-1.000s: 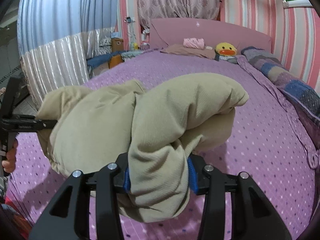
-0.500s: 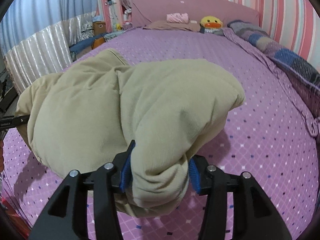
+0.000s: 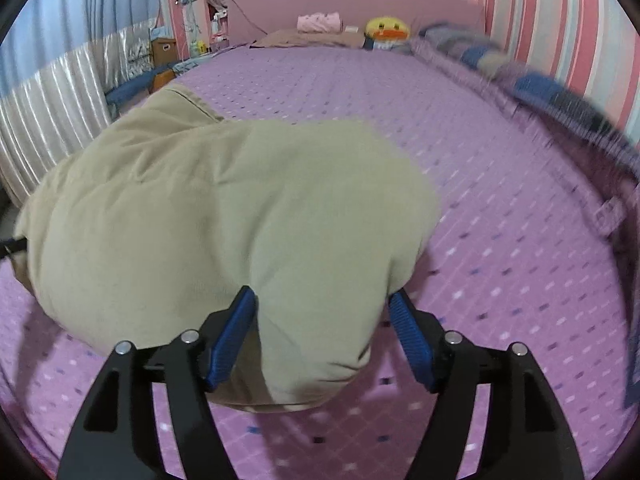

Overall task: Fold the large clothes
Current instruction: 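Lower the folded jacket onto the bed and open both tools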

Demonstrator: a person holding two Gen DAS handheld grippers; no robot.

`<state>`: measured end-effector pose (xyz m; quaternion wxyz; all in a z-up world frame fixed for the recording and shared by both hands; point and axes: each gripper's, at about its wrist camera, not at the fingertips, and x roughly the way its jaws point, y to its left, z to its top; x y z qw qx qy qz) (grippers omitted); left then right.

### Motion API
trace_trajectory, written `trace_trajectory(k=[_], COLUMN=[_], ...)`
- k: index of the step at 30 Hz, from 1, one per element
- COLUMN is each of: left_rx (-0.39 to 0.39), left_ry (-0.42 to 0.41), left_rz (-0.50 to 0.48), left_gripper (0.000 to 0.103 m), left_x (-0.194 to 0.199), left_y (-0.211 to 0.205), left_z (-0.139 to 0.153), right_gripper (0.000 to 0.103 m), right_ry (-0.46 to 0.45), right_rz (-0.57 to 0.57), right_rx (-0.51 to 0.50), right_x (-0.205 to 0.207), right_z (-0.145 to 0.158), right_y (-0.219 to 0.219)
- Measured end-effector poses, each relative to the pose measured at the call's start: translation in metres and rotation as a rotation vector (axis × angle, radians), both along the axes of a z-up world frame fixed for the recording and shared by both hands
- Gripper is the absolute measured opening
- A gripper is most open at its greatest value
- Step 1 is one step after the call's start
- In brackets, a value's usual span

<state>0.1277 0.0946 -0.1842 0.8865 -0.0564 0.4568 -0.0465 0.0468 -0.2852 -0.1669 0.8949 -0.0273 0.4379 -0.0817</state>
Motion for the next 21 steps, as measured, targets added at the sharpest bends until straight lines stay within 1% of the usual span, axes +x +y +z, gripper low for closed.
trace_trajectory(k=[5, 8, 11, 12, 13, 15, 16, 18, 20, 21], left_rx=[-0.010, 0.032, 0.092, 0.111, 0.143, 0.168, 0.170, 0.157, 0.105, 0.091], left_ry=[0.001, 0.001, 0.009, 0.006, -0.002, -0.008, -0.011, -0.007, 0.008, 0.010], left_rz=[0.034, 0.053, 0.049, 0.048, 0.044, 0.038, 0.034, 0.040, 0.055, 0.060], left_gripper=[0.080, 0.088, 0.090, 0.090, 0.090, 0.091, 0.091, 0.098, 0.098, 0.098], left_x=[0.004, 0.009, 0.018, 0.020, 0.020, 0.021, 0.020, 0.020, 0.022, 0.020], left_y=[0.015, 0.016, 0.012, 0.010, 0.008, 0.006, 0.006, 0.011, 0.021, 0.024], left_z=[0.000, -0.001, -0.009, -0.010, -0.015, -0.019, -0.022, -0.026, -0.029, -0.029], right_gripper=[0.070, 0.070, 0.070, 0.075, 0.077, 0.079, 0.082, 0.087, 0.087, 0.087], right_ry=[-0.019, -0.007, 0.038, 0.044, 0.051, 0.058, 0.057, 0.051, 0.045, 0.038], right_rz=[-0.001, -0.023, -0.020, -0.019, -0.023, -0.027, -0.028, -0.029, -0.055, -0.070], right_rx=[-0.050, -0.049, -0.093, -0.102, -0.107, -0.082, -0.081, -0.078, -0.020, 0.002], right_x=[0.000, 0.011, 0.021, 0.023, 0.025, 0.026, 0.025, 0.024, 0.021, 0.019], right_z=[0.014, 0.016, 0.003, 0.001, -0.002, -0.007, -0.009, -0.014, -0.016, -0.015], right_y=[0.001, -0.002, -0.005, -0.007, -0.009, -0.015, -0.016, -0.020, -0.027, -0.029])
